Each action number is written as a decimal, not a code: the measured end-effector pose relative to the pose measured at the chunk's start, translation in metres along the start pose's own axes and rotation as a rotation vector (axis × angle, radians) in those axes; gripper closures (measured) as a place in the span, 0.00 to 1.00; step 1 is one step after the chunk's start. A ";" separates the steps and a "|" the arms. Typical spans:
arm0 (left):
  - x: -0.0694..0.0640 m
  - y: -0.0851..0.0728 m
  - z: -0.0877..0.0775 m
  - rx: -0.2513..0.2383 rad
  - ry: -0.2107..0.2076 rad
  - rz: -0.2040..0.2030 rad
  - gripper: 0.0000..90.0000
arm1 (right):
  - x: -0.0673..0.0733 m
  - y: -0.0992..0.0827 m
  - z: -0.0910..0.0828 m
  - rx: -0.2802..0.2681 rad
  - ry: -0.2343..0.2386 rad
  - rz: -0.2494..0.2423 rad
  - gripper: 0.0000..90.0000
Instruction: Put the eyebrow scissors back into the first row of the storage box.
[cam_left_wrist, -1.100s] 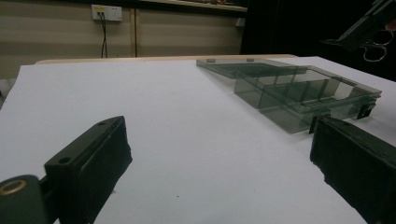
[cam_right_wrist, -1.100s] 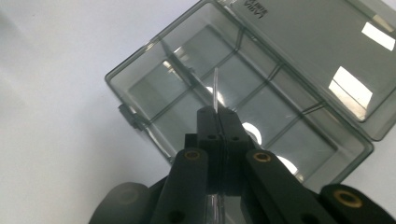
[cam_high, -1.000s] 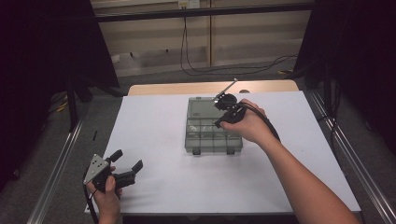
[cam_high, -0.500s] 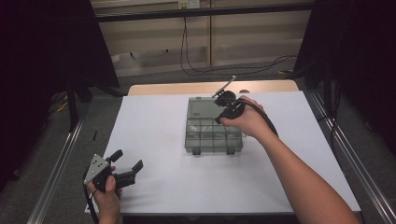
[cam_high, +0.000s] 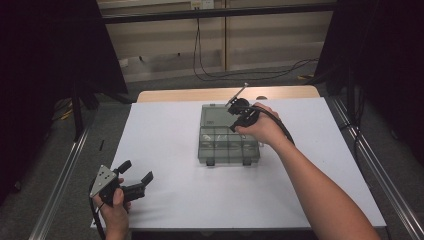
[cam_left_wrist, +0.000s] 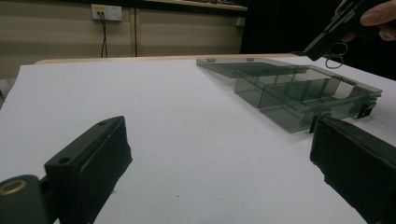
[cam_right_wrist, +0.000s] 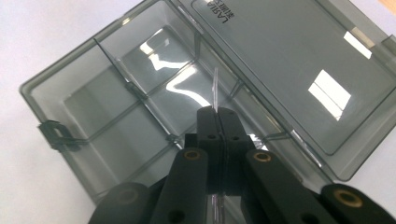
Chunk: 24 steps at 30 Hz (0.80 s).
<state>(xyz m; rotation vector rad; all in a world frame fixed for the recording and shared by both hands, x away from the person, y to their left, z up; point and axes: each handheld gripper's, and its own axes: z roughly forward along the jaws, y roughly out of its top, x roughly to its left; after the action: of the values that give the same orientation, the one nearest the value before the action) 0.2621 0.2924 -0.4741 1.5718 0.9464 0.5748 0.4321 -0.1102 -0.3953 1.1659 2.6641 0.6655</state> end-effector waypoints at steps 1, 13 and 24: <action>0.000 0.000 0.000 0.000 0.000 0.001 0.05 | 0.000 0.000 0.002 0.001 -0.005 -0.006 1.00; 0.000 0.000 0.000 -0.004 -0.004 -0.005 0.05 | 0.001 0.002 0.023 0.020 0.001 -0.064 1.00; 0.001 0.000 0.000 -0.001 -0.002 0.000 0.05 | 0.002 0.002 0.036 0.035 -0.040 -0.130 0.98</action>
<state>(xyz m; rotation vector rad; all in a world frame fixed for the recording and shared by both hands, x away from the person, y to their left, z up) 0.2624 0.2931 -0.4740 1.5712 0.9445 0.5728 0.4433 -0.0955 -0.4261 0.9926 2.6998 0.5709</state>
